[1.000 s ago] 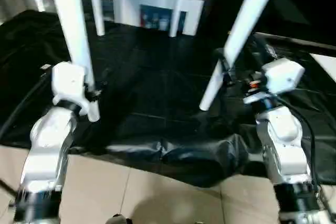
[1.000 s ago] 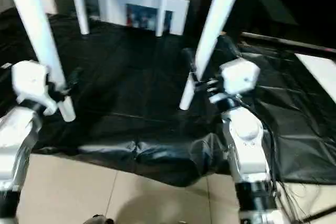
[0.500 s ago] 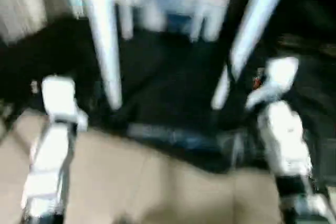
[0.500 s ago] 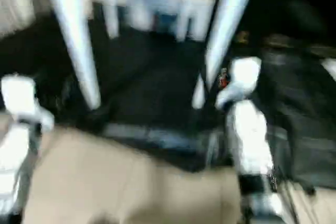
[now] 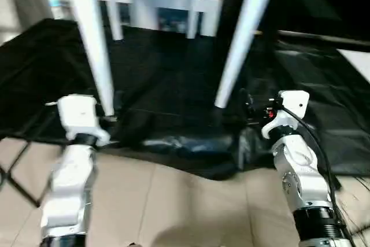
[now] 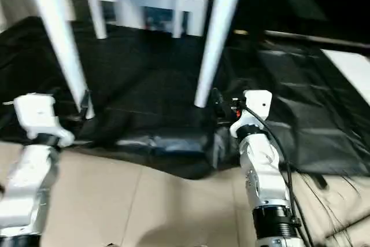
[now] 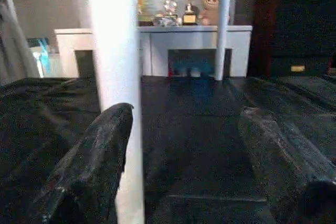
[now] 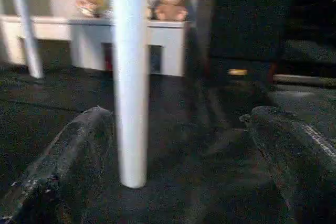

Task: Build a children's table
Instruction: Flip table

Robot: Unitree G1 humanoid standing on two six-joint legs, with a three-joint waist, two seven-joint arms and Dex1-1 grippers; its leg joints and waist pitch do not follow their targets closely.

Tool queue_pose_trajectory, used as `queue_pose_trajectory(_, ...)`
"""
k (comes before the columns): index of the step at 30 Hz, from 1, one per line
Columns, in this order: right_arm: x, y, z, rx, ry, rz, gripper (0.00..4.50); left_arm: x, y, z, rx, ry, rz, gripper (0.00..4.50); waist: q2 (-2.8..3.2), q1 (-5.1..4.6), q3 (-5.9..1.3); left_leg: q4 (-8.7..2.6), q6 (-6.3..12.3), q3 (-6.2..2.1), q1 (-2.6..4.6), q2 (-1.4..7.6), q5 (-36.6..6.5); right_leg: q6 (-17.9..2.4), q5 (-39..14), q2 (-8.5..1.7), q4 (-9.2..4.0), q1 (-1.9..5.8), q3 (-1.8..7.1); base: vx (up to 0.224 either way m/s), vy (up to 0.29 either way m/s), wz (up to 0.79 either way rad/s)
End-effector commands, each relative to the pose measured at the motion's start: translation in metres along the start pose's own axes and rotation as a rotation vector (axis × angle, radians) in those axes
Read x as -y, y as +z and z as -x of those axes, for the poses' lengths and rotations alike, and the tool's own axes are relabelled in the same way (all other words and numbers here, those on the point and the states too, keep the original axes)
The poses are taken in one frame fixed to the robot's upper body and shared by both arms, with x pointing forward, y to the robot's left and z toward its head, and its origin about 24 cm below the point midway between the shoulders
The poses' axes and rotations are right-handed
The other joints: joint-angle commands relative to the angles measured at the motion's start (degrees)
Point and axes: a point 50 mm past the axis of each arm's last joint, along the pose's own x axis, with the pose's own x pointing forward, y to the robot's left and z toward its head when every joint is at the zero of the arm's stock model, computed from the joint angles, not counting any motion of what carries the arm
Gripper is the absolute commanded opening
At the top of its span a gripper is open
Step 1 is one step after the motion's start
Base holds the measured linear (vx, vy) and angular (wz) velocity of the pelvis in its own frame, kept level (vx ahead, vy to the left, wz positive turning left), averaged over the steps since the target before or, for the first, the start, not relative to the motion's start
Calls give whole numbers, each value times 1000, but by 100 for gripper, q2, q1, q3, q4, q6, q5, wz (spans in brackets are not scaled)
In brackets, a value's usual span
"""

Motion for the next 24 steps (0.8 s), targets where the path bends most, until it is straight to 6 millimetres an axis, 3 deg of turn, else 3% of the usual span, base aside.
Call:
queue_pose_trajectory(1,4,5,-7,5,-13,31,450,1,0,-4,-10,21,-13,365,238,183,-227,-1360,-186,-20,-548,516,-4533,-161,-1203,-2,930,751,-37,-104,-12,-7)
queue_pose_trajectory(2,4,6,-8,2,-14,28,450,1,0,-5,-9,25,-14,365,119,474,-240,-1294,0,98,-700,558,-4414,-64,-784,-10,1074,744,103,-90,-77,16)
queue_pose_trajectory(3,5,6,-12,-3,-11,27,450,1,1,-6,-4,26,-10,365,-444,289,-446,-55,-182,338,310,134,-2244,458,-4150,-303,113,-232,730,8,-153,15)
queue_pose_trajectory(4,6,9,-19,-4,5,16,450,3,4,-9,2,13,-35,365,-308,316,-221,846,-87,105,527,-3,-1221,255,-6431,-949,-771,-778,856,8,-153,15)
queue_pose_trajectory(5,7,11,-23,-8,18,3,450,4,5,-10,5,-1,-55,365,-239,435,-461,659,215,-200,-174,-157,-45,264,-6163,-812,-445,-13,1223,72,-122,-12)
queue_pose_trajectory(6,7,12,-25,-10,25,-7,450,5,6,-10,4,-7,-67,365,-273,526,-405,160,23,-159,-203,36,-120,57,-4521,-608,-199,59,977,58,-55,5)
queue_pose_trajectory(7,7,13,-26,-11,28,-9,450,5,6,-10,3,-8,-72,365,-64,598,-511,-57,-107,-130,-2,130,-122,-171,-3161,-431,-35,10,827,58,-55,5)
queue_pose_trajectory(8,6,13,-26,-12,35,-14,450,5,6,-10,2,-7,-79,365,-179,529,-462,-118,-87,-52,55,103,-419,-270,-2114,-136,70,-135,722,-9,-57,26)
queue_pose_trajectory(9,3,11,-25,-22,42,-15,450,5,5,-7,-1,1,-55,365,-55,459,-547,-241,6,-44,80,193,-460,-761,25,-95,226,-67,645,0,0,0)
queue_pose_trajectory(10,2,10,-25,-24,42,-13,450,5,5,-7,1,6,-46,365,-43,441,-543,-255,0,-21,24,191,-462,-869,347,-107,226,-14,637,0,0,0)
queue_pose_trajectory(11,1,10,-25,-24,42,-12,450,5,5,-6,3,10,-41,365,-75,443,-543,-269,-10,7,-32,173,-452,-946,668,-121,220,43,630,0,0,0)
queue_pose_trajectory(12,-2,7,-23,-32,45,-21,450,5,3,-5,-6,20,-41,365,-85,440,-549,-271,-8,11,-52,161,-425,-957,766,-134,219,78,628,0,0,0)
queue_pose_trajectory(13,-5,5,-21,-34,47,-23,450,5,1,-4,-10,27,-43,365,-147,444,-555,-277,43,28,-67,155,-311,-970,923,-150,217,110,628,0,0,0)
queue_pose_trajectory(15,-10,0,-18,-49,54,-40,450,5,-1,-4,-10,30,-20,365,-115,417,-548,-294,71,26,-78,164,-295,-943,926,-174,190,115,629,0,0,0)
queue_pose_trajectory(17,-12,-2,-18,-52,59,-44,450,6,0,-4,-1,28,-12,365,-119,390,-556,-302,71,22,-82,170,-288,-953,931,-178,183,123,621,0,0,0)
queue_pose_trajectory(18,-16,-3,-17,-56,78,-45,450,6,1,-5,3,25,-12,365,-99,365,-548,-328,35,19,-64,180,-506,-951,704,-183,161,145,609,0,0,0)
queue_pose_trajectory(19,-18,-3,-17,-53,88,-37,450,7,2,-6,4,20,-12,365,-86,333,-509,-393,-51,24,-2,195,-1222,-915,-92,-173,86,171,591,0,0,0)
queue_pose_trajectory(20,-19,-3,-17,-54,92,-35,450,7,2,-6,4,18,-12,365,-73,317,-480,-430,-75,31,57,199,-1653,-907,-596,-156,28,162,576,0,0,0)
queue_pose_trajectory(21,-21,-3,-16,-57,103,-31,450,8,2,-7,4,12,-12,365,-79,257,-409,-490,-44,56,190,158,-2655,-845,-2044,-111,-181,214,524,0,0,0)
queue_pose_trajectory(22,-22,-3,-15,-53,109,-37,450,9,3,-8,4,6,-18,365,-41,261,-399,-500,-19,64,249,141,-2820,-823,-2368,-108,-242,228,511,0,0,0)
queue_pose_trajectory(23,-22,-2,-15,-50,112,-41,450,9,3,-8,3,3,-21,365,-51,255,-379,-506,41,97,410,107,-3073,-772,-2906,-107,-385,246,488,0,0,0)
queue_pose_trajectory(24,-22,-3,-14,-51,111,-46,450,9,2,-8,3,2,-21,365,-68,257,-343,-536,80,94,405,106,-3072,-734,-3059,-108,-420,283,482,63,14,-4)
